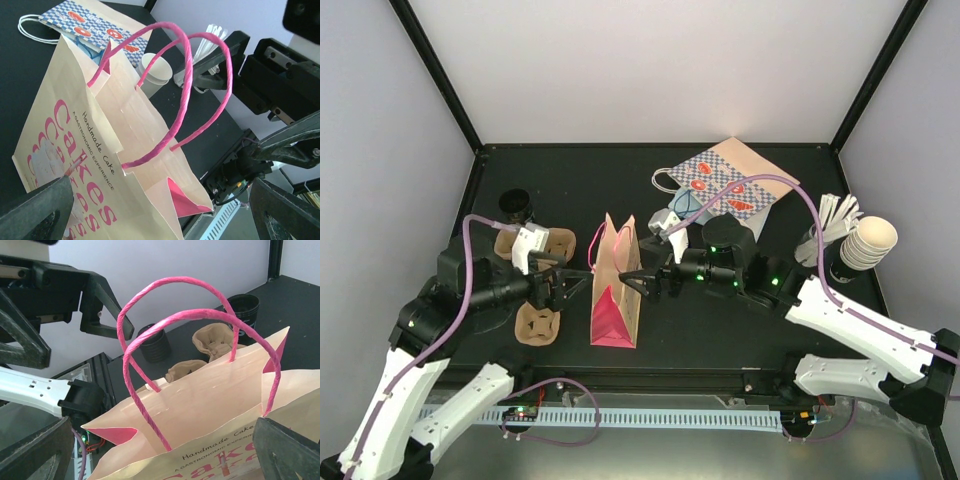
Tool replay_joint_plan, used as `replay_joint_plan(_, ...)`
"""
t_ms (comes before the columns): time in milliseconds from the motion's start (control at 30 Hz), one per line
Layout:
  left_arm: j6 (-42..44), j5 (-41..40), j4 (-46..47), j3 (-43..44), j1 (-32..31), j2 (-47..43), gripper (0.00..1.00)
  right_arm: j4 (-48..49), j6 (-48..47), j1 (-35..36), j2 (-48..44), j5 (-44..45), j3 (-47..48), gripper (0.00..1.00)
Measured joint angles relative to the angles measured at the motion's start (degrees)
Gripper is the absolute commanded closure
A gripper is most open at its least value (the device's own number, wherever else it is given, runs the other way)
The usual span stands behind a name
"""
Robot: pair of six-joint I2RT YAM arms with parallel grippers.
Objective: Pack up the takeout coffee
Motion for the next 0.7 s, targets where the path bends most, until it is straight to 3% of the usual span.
replay_joint_plan(167,0.0,0.2,-0.1,-1.7,0.0,0.0,0.04,0.0,-0.3,0.0,-0.3,0.0,0.0,0.04)
replay_joint_plan(500,0.7,-0.2,-1.5,-2.0,-0.2,3.3,0.15,-0.4,-2.3,1.3,2.4,0.0,2.3,0.22)
replay_joint_plan(700,1.0,-2.1,-2.3,-1.5,-1.1,5.6,0.18,-0.5,-4.0,2.7,5.9,1.1,5.2,0.44)
